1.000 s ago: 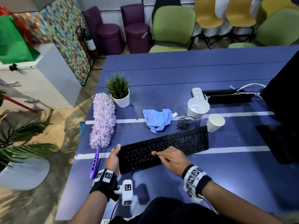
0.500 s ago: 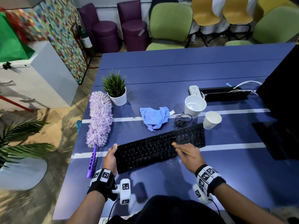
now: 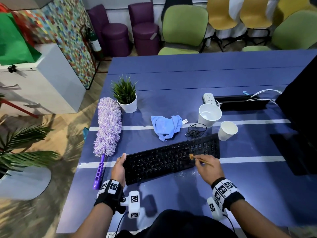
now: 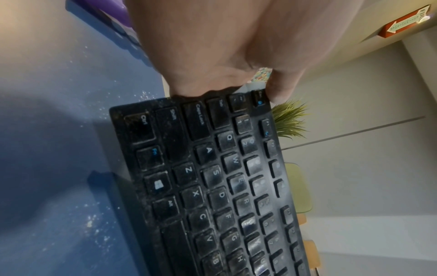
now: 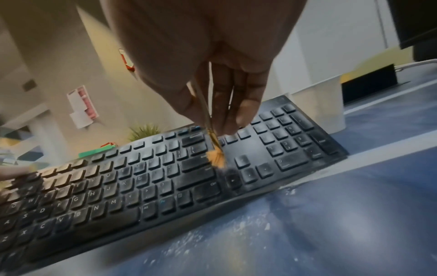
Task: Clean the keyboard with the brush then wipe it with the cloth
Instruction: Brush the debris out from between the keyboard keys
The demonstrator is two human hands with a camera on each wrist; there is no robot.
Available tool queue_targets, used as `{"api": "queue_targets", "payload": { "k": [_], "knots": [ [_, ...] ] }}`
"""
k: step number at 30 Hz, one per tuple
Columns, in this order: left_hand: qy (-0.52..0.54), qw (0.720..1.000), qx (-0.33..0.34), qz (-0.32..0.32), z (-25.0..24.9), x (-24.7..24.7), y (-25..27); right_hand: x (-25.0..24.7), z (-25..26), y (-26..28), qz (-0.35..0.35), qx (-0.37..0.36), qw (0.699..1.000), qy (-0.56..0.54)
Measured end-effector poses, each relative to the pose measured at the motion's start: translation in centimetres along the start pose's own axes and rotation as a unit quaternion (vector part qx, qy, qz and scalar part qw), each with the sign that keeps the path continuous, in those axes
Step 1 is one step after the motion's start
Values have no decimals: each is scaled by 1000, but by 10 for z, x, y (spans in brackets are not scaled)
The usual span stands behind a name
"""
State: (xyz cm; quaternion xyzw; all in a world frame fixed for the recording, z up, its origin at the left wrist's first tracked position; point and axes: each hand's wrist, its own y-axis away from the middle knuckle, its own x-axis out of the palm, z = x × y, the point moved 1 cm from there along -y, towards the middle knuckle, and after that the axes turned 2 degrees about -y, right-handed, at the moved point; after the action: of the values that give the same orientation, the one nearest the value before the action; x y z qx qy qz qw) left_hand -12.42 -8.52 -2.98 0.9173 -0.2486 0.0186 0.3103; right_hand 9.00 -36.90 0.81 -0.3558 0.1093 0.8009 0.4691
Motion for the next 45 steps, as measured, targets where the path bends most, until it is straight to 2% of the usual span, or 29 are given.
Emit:
{"api": "queue_targets", "payload": {
  "k": [2,5,6,7,10,12,14,18,23,26,30,32,36,40,45],
  "knots": [
    [3,1000,3,0,0,1,0,6,7,4,36,-13,999,-6],
    [6,1000,0,-2,0,2,0,25,24,16,145,-90,985,-21],
    [6,1000,-1,-2,0,2,0,29,26,17,162,-104,981,-22],
    [8,1000,-1,-2,1,2,-1,30,27,15,156,-107,982,-23],
    [14,1000,-7,3,2,0,0,17,19,7,64,-64,996,-18],
    [13,1000,-4,5,2,-1,1,12,17,5,54,-53,997,-17],
    [12,1000,-7,1,3,0,2,19,26,6,92,-90,991,-25],
    [15,1000,0,-1,2,6,5,57,56,15,204,-182,962,-23],
    [19,1000,6,6,1,4,6,89,94,24,294,-217,931,-26],
    [9,1000,7,12,0,5,6,92,101,25,285,-231,930,-23],
    [12,1000,9,9,-1,7,6,67,75,15,196,-191,962,0],
    [15,1000,7,8,1,7,4,56,62,12,175,-178,968,11],
    [22,1000,7,15,3,11,7,64,75,18,221,-211,952,-13],
    [6,1000,5,7,1,9,11,98,110,30,284,-279,917,-24],
    [13,1000,-4,-1,-6,7,14,110,124,33,330,-293,896,-45]
  ]
}}
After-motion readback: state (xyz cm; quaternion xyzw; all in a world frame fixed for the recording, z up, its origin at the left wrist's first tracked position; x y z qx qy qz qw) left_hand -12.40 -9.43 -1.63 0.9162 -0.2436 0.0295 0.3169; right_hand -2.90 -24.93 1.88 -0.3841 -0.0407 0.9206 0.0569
